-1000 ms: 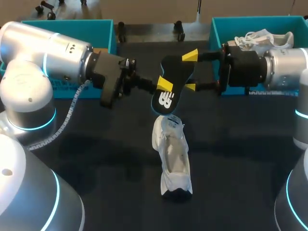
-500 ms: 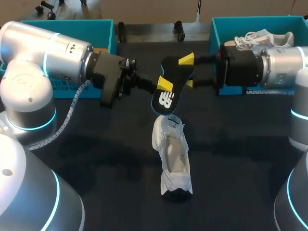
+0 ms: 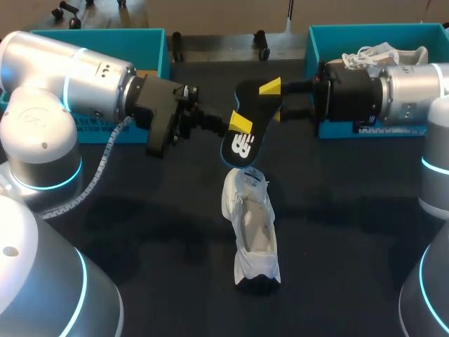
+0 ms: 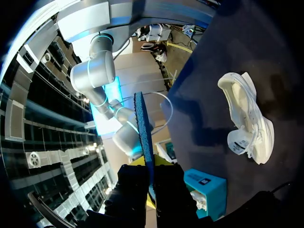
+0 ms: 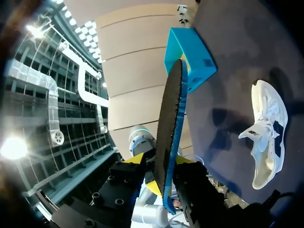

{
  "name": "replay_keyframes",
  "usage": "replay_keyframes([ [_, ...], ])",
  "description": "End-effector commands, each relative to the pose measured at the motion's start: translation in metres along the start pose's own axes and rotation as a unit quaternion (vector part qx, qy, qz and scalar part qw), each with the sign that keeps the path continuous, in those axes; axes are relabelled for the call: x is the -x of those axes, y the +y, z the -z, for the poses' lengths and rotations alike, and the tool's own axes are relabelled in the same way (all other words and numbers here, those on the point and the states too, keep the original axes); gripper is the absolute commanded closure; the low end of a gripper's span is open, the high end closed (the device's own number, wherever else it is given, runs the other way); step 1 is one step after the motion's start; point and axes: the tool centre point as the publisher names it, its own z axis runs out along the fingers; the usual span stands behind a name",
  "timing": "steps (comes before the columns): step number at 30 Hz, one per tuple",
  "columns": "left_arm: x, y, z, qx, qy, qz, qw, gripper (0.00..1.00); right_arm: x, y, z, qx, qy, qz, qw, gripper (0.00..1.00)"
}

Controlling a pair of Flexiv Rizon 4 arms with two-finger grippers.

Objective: Take the shoe out of the shoebox, open the shoe tongue, remove and reinsert the insole, then place the shoe into the shoebox

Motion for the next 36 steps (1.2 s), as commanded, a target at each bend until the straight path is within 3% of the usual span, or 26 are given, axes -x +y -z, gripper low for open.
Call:
replay_keyframes([
  [1, -0.001, 0.0, -0.001, 0.001, -0.001, -0.001, 1.0, 1.0, -0.001, 0.0, 0.0, 0.004, -0.003, -0.001, 1.0, 0.73],
  [11, -0.001, 0.0, -0.001, 0.001, -0.001, -0.001, 1.0, 1.0, 0.002, -0.001, 0.002, 0.009, -0.006, -0.003, 1.0, 0.77],
  [13, -0.001, 0.0, -0.001, 0.001, -0.001, -0.001, 1.0, 1.0, 0.002, -0.001, 0.002, 0.008, -0.008, -0.002, 1.0, 1.0],
  [22, -0.001, 0.0, -0.001, 0.001, -0.001, -0.001, 1.0, 1.0, 0.003, -0.001, 0.001, 0.001, -0.013, 0.004, 1.0, 1.0],
  [23, -0.001, 0.0, -0.001, 0.001, -0.001, -0.001, 1.0, 0.91, 0.004, -0.001, 0.001, -0.002, -0.015, 0.007, 1.0, 1.0],
  [24, -0.001, 0.0, -0.001, 0.001, -0.001, -0.001, 1.0, 0.57, 0.004, -0.001, 0.0, -0.007, -0.019, 0.015, 1.0, 1.0],
  [25, -0.001, 0.0, -0.001, 0.001, -0.001, -0.001, 1.0, 0.32, 0.004, -0.001, 0.0, -0.009, -0.02, 0.017, 1.0, 1.0],
  [26, -0.001, 0.0, -0.001, 0.001, -0.001, -0.001, 1.0, 0.11, 0.004, -0.001, -0.001, -0.01, -0.021, 0.018, 1.0, 1.0],
  [27, -0.001, 0.0, -0.001, 0.001, -0.001, -0.001, 1.0, 0.0, 0.005, -0.001, -0.001, -0.013, -0.022, 0.02, 0.999, 1.0],
  [36, 0.004, -0.006, 0.017, -0.019, 0.019, 0.007, 1.0, 0.0, 0.018, 0.004, 0.003, -0.025, -0.027, 0.04, 0.999, 1.0],
])
